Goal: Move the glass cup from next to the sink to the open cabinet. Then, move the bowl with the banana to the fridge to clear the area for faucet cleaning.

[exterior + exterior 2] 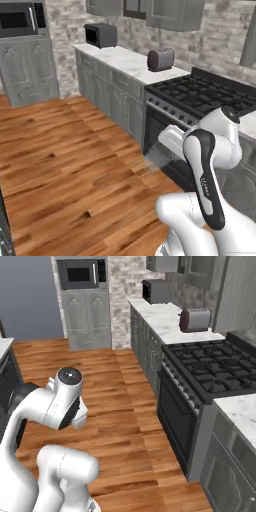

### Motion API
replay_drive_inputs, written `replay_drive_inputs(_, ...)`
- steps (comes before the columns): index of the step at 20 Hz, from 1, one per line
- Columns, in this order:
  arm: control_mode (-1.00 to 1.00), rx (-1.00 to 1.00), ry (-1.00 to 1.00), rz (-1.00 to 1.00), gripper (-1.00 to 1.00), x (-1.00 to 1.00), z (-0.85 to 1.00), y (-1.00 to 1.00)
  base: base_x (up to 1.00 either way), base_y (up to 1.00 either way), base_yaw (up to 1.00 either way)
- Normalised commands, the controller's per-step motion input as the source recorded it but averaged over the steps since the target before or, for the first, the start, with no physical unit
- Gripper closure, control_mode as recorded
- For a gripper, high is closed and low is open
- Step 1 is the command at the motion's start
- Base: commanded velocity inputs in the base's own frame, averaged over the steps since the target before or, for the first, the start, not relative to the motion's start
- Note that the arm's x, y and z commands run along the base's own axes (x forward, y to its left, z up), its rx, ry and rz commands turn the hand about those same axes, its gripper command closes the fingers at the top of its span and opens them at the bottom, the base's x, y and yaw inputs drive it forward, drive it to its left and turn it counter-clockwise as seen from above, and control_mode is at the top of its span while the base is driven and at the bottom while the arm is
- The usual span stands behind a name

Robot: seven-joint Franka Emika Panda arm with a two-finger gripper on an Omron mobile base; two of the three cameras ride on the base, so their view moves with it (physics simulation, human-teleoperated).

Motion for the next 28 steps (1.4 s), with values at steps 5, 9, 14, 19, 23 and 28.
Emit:
replay_drive_inputs(5,1.0,0.0,0.0,0.0,1.0,0.0,0.0,0.0,1.0,0.03,-0.47)
replay_drive_inputs(9,1.0,0.0,0.0,0.0,1.0,0.0,0.0,0.0,1.0,0.03,-0.41)
replay_drive_inputs(14,1.0,0.0,0.0,0.0,1.0,0.0,0.0,0.0,0.95,0.03,-0.5)
replay_drive_inputs(19,1.0,0.0,0.0,0.0,1.0,0.0,0.0,0.0,0.48,0.0,-0.79)
replay_drive_inputs(23,1.0,0.0,0.0,0.0,1.0,0.0,0.0,0.0,0.71,0.0,-0.78)
replay_drive_inputs(28,1.0,0.0,0.0,0.0,1.0,0.0,0.0,0.0,0.76,-0.09,-0.76)
